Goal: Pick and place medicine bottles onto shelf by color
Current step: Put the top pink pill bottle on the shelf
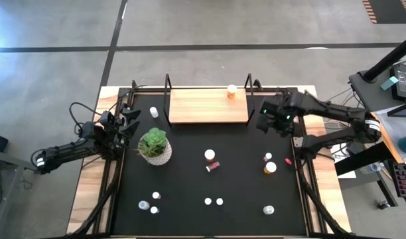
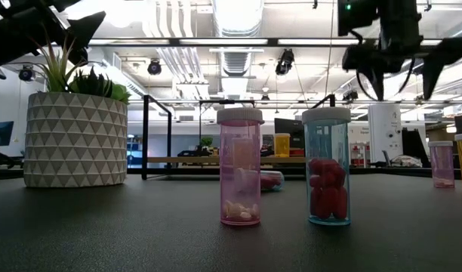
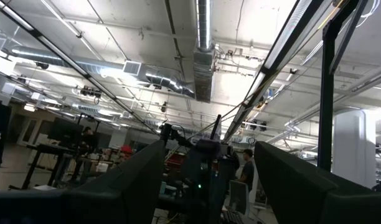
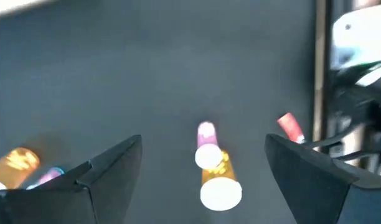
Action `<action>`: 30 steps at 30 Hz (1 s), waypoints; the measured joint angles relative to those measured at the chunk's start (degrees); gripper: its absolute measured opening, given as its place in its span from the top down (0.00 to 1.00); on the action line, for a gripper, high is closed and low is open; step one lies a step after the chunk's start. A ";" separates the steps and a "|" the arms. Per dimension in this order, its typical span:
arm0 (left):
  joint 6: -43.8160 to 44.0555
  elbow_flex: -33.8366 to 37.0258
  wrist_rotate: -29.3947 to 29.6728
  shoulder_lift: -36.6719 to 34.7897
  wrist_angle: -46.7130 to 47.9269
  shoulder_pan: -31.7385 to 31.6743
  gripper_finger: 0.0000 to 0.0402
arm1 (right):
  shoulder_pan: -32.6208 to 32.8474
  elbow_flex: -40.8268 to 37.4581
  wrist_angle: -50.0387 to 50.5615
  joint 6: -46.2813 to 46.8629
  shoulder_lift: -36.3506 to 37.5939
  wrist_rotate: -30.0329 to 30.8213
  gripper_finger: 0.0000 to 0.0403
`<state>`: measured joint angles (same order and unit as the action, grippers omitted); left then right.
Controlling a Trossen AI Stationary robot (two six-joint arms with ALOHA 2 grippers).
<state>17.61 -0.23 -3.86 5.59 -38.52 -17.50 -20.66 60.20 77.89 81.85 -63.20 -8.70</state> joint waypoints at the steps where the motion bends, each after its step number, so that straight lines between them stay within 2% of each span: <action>1: 0.02 -0.02 0.02 0.00 0.00 0.00 0.42 | 1.51 -1.36 -1.42 1.33 -0.28 -0.68 0.19; 7: 0.01 -0.01 0.01 0.01 0.02 0.00 0.42 | 12.02 -7.03 -8.19 11.52 -0.91 -1.75 0.19; 16: 0.02 -0.01 0.01 0.01 0.00 0.00 0.42 | 24.05 -11.88 -14.83 24.51 -1.40 2.74 0.19; 25: 0.00 -0.01 0.01 0.01 0.01 0.00 0.42 | 27.04 -15.82 -19.12 29.68 -2.46 3.36 0.19; 30: 0.02 -0.02 0.00 0.00 0.00 0.00 0.42 | 27.03 -16.46 -20.69 27.32 -3.71 6.31 0.19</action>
<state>17.63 -0.25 -3.86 5.58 -38.52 -17.50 6.37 43.75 57.20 109.17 -66.91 -2.39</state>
